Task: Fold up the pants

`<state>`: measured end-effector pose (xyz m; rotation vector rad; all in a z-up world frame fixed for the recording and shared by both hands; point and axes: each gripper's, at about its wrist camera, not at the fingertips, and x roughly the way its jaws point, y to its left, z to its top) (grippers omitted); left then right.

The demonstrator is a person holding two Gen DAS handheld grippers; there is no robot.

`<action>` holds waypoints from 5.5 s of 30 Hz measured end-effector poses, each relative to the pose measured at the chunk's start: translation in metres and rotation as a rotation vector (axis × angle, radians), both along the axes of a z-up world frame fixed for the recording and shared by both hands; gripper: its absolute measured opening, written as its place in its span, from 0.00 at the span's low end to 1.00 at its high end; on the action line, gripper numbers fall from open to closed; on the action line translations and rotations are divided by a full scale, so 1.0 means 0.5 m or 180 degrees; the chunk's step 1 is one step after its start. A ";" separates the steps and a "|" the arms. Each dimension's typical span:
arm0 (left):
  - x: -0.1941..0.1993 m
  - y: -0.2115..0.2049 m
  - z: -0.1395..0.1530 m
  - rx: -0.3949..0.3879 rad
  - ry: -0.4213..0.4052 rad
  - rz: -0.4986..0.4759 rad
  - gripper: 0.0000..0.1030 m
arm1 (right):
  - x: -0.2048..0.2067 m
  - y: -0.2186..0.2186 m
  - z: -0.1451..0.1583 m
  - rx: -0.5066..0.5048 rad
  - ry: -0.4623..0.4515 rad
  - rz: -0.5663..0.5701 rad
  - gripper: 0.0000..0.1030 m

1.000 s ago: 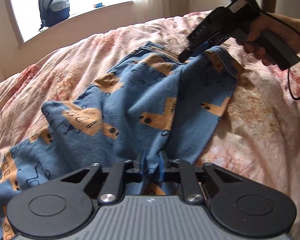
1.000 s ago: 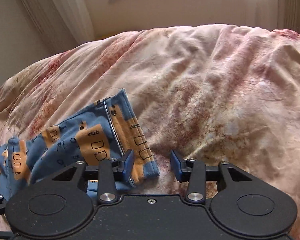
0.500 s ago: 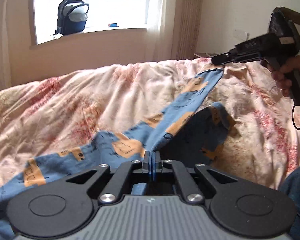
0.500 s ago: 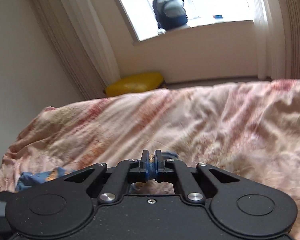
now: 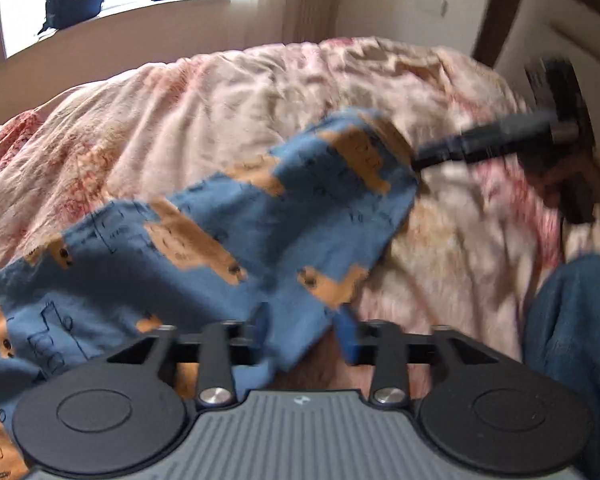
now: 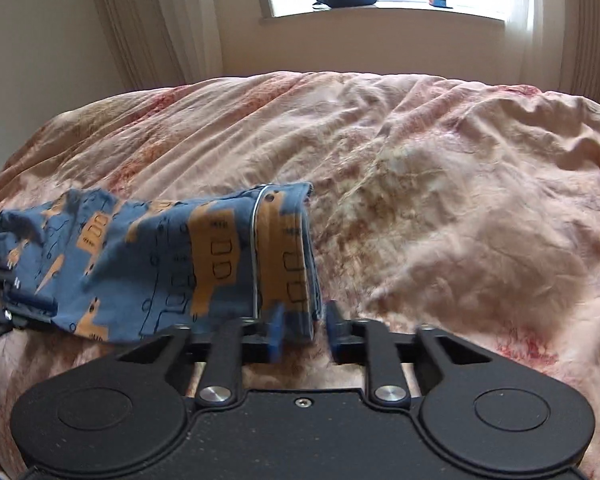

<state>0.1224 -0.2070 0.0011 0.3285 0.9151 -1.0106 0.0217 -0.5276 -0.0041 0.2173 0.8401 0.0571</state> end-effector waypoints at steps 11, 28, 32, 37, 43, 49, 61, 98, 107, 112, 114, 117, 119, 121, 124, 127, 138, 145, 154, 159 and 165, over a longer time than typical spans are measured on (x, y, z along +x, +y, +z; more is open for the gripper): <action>0.272 -0.196 0.026 -0.0654 0.0558 0.0406 0.72 | 0.052 -0.042 -0.047 0.0676 -0.0171 0.0243 0.20; 0.246 -0.338 -0.037 -0.0480 0.1518 -0.0926 0.85 | -0.109 0.131 -0.043 -0.0839 -0.0502 0.1053 0.12; 0.262 -0.359 -0.065 -0.0309 0.1813 -0.0853 0.91 | -0.116 0.129 -0.047 -0.0835 -0.0547 0.1057 0.12; 0.235 -0.374 -0.110 0.0022 0.1976 -0.1147 0.91 | -0.127 0.121 -0.057 -0.0755 -0.0571 0.0998 0.14; 0.242 -0.370 -0.122 -0.0034 0.2102 -0.1129 0.84 | -0.132 0.112 -0.065 -0.0614 -0.0595 0.0908 0.14; 0.233 -0.384 -0.137 0.0176 0.1942 -0.0933 0.67 | -0.132 0.111 -0.068 -0.0597 -0.0576 0.0898 0.15; 0.166 -0.334 -0.074 0.0119 0.1381 -0.0797 0.07 | -0.134 0.110 -0.068 -0.0543 -0.0543 0.0793 0.16; 0.127 -0.330 0.065 -0.0229 -0.0084 -0.0908 0.08 | -0.120 0.036 -0.011 0.0066 -0.0692 0.0284 0.10; 0.226 -0.406 -0.090 -0.0057 -0.0499 -0.0432 0.12 | 0.032 -0.066 -0.062 -0.0017 -0.0212 -0.0264 0.00; 0.250 -0.366 -0.095 -0.0393 -0.0158 0.0046 0.45 | 0.010 -0.061 -0.060 -0.0118 -0.0453 -0.0302 0.26; 0.247 -0.338 -0.074 -0.0563 -0.0162 0.0152 0.67 | -0.001 -0.035 -0.046 -0.0384 -0.0575 -0.0198 0.31; 0.232 -0.288 -0.040 -0.0709 -0.0240 0.0408 0.83 | 0.004 -0.004 -0.026 -0.0539 -0.0764 -0.0060 0.38; 0.217 -0.248 -0.030 -0.0689 -0.0331 0.0595 0.89 | 0.025 0.012 -0.023 -0.0585 -0.0815 0.0063 0.55; 0.193 -0.196 -0.024 -0.0697 -0.0471 0.0721 0.90 | 0.060 0.032 -0.025 -0.0930 -0.0795 0.0046 0.59; 0.160 -0.120 -0.028 -0.0503 -0.0765 0.0872 0.95 | 0.092 0.027 -0.013 -0.0862 -0.0813 0.0056 0.59; 0.140 -0.067 -0.051 -0.0165 -0.0962 0.0906 0.95 | 0.107 0.043 0.005 -0.0998 -0.0793 0.0073 0.60; 0.203 0.140 -0.105 0.0473 -0.1203 0.2051 0.98 | 0.168 0.110 -0.030 -0.1124 -0.0374 0.0207 0.75; 0.191 0.342 -0.064 0.0533 -0.1405 0.2358 0.98 | 0.190 0.082 -0.047 -0.1619 -0.0185 -0.0425 0.91; 0.186 0.499 -0.090 0.1091 -0.1282 0.2666 1.00 | 0.279 0.284 -0.027 -0.1137 -0.0182 0.0340 0.93; 0.157 0.657 -0.077 0.0807 -0.0612 0.3214 1.00 | 0.272 0.239 -0.076 -0.1085 -0.0018 -0.0534 0.99; 0.136 0.618 0.034 0.0022 -0.0772 0.2958 1.00 | 0.252 0.351 -0.013 -0.0801 -0.0307 -0.0109 0.94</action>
